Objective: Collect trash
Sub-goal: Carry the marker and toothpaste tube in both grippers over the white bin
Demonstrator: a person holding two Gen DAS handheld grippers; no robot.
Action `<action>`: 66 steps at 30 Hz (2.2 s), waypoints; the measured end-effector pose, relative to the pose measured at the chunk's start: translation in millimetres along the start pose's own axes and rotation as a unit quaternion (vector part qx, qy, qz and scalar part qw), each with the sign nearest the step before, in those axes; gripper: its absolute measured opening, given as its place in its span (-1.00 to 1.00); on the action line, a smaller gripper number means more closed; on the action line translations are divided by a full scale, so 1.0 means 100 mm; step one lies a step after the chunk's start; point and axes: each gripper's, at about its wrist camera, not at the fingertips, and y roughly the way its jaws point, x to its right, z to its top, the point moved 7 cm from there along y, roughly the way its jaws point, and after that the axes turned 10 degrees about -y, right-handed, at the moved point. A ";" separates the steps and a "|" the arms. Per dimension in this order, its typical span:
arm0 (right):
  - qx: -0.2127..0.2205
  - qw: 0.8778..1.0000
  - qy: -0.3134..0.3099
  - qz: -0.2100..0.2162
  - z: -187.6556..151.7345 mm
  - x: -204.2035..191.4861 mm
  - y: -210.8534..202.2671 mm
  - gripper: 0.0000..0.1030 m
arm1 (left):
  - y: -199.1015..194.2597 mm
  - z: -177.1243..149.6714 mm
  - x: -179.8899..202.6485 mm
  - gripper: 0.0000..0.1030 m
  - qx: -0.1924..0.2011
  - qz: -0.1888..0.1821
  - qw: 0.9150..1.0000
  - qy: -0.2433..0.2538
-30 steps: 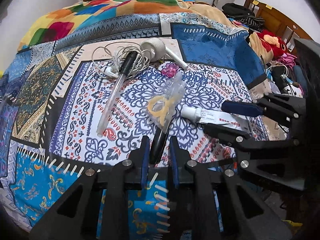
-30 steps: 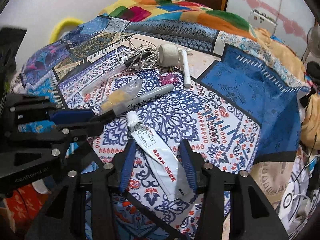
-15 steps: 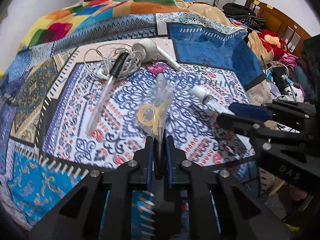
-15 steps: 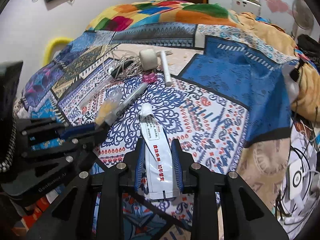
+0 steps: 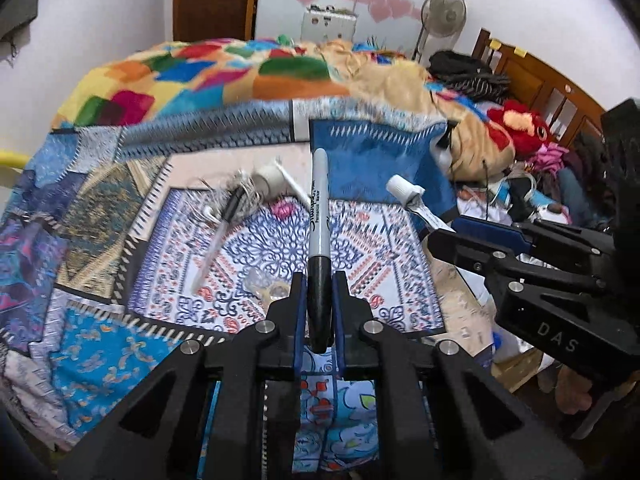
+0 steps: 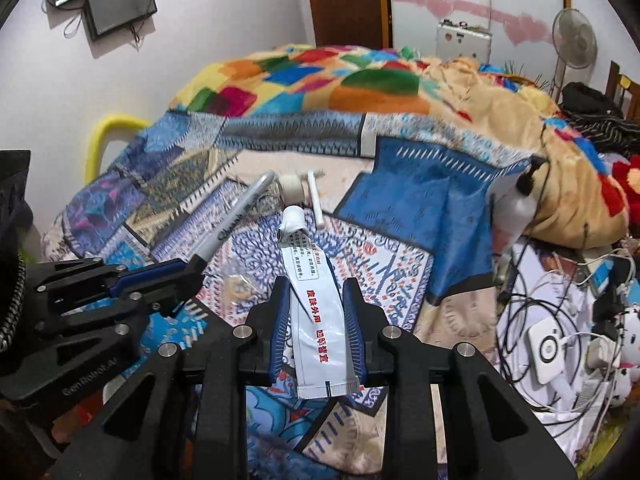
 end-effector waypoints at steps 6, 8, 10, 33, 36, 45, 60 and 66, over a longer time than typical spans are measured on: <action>0.028 1.000 -0.005 -0.005 0.11 -0.12 -0.39 -0.52 | -0.54 0.02 0.01 -0.79 0.033 0.005 0.999 -0.010; 0.039 0.999 -0.007 -0.004 0.15 -0.18 -0.53 -0.52 | -0.73 0.01 0.01 -0.79 0.043 0.006 0.999 -0.014; 0.049 0.999 -0.008 -0.003 0.19 -0.25 -0.68 -0.52 | -0.94 -0.01 0.00 -0.79 0.055 0.010 0.998 -0.017; 0.112 0.991 -0.059 0.052 0.13 -1.66 -1.71 -0.52 | -2.78 -0.95 -0.97 -0.79 0.132 0.077 0.984 -0.088; 0.109 0.989 -0.071 0.069 0.08 -1.91 -1.71 -0.52 | -2.92 -1.10 -1.18 -0.79 0.134 0.089 0.981 -0.106; 0.084 0.984 -0.109 0.111 -0.06 -2.61 -1.55 -0.52 | -3.23 -1.60 -1.81 -0.79 0.133 0.127 0.971 -0.155; -0.024 0.968 -0.186 0.167 -0.48 -3.81 -0.78 -0.52 | -2.89 -2.49 -2.84 -0.79 0.048 0.152 0.958 -0.239; -0.082 0.956 -0.213 0.184 -0.75 -4.18 -0.36 -0.52 | -2.55 -2.87 -3.11 -0.79 -0.003 0.155 0.953 -0.259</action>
